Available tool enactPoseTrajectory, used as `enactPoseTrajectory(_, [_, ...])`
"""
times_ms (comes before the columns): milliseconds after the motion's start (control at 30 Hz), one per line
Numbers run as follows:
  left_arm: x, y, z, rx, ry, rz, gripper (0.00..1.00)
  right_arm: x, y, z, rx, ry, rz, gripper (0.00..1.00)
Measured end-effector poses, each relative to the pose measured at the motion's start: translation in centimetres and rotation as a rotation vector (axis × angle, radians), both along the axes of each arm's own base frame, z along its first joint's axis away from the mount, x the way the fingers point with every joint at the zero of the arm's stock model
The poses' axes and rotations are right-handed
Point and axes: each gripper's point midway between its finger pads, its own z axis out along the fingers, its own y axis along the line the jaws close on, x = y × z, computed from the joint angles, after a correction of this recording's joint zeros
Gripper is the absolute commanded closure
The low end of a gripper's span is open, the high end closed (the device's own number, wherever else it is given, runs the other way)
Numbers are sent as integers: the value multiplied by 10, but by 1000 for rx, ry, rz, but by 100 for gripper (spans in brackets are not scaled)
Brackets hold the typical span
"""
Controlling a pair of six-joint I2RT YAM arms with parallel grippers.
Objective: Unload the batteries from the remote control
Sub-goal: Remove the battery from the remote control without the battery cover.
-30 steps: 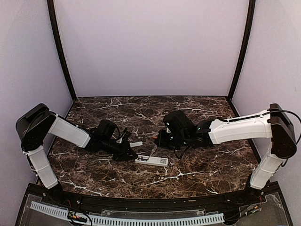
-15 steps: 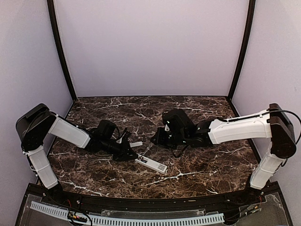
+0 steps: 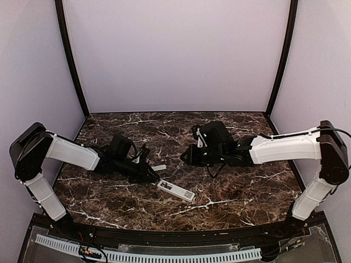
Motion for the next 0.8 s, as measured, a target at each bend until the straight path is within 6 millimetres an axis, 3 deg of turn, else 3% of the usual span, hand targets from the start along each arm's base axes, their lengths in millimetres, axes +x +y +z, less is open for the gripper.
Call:
enactPoseTrajectory(333, [-1,1,-4,4,27,12,73,-5,10,6,34,-25,134,100])
enactPoseTrajectory(600, [-7,3,-23,27,87,16,73,-9,15,-15,4,5,179,100])
enactPoseTrajectory(800, [-10,3,-28,29,111,16,76,-10,14,-18,-9,1,187,100])
